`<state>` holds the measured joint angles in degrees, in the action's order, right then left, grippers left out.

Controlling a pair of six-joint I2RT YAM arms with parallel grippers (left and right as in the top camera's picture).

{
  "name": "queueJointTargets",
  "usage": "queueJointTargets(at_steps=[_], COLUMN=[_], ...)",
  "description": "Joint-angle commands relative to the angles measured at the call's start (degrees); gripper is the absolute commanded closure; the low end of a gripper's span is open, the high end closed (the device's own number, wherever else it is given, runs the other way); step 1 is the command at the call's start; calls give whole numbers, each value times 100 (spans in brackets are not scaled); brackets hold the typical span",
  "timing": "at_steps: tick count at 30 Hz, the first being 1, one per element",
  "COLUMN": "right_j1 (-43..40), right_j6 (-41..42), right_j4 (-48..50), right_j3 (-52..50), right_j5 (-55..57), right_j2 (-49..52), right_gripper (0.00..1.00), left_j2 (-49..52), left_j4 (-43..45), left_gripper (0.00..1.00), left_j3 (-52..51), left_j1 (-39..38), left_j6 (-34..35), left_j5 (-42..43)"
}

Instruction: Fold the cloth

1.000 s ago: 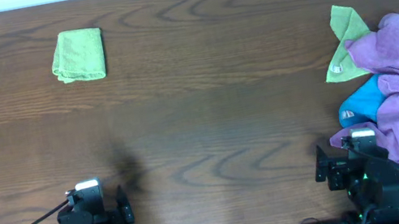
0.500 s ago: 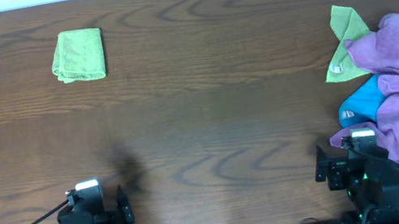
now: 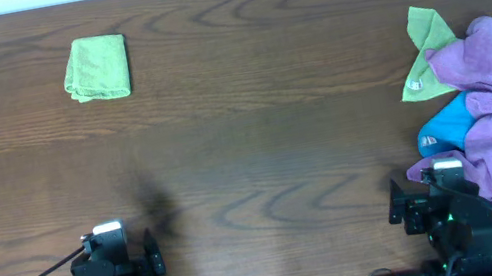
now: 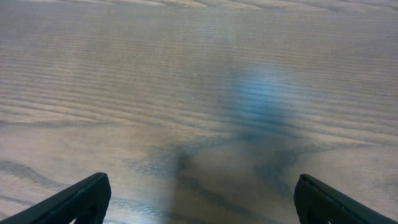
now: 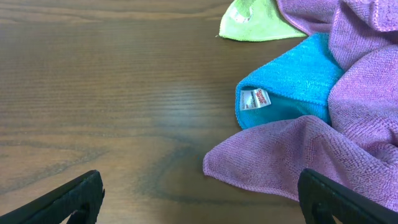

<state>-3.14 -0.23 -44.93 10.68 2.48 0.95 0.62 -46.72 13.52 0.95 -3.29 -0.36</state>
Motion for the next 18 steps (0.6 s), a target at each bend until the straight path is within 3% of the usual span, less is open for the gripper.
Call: queueJointTargets(at_steps=[1, 10, 18], right_j1=[-33, -306, -1051], right_j6=[111, 629, 955], right_j4=[39, 48, -671], right_j3=[-42, 953, 3167], right_j5=[107, 214, 402], right_j2=[-50, 1064, 3235], right_gripper=[1, 1, 1], left_j2=[-42, -42, -42], left_j4=[-273, -275, -275], left_gripper=[5, 5, 5], left_j3=[-63, -63, -63], left_j1=[-26, -28, -26], left_j6=[-166, -166, -166], left_j5=[-68, -68, -68])
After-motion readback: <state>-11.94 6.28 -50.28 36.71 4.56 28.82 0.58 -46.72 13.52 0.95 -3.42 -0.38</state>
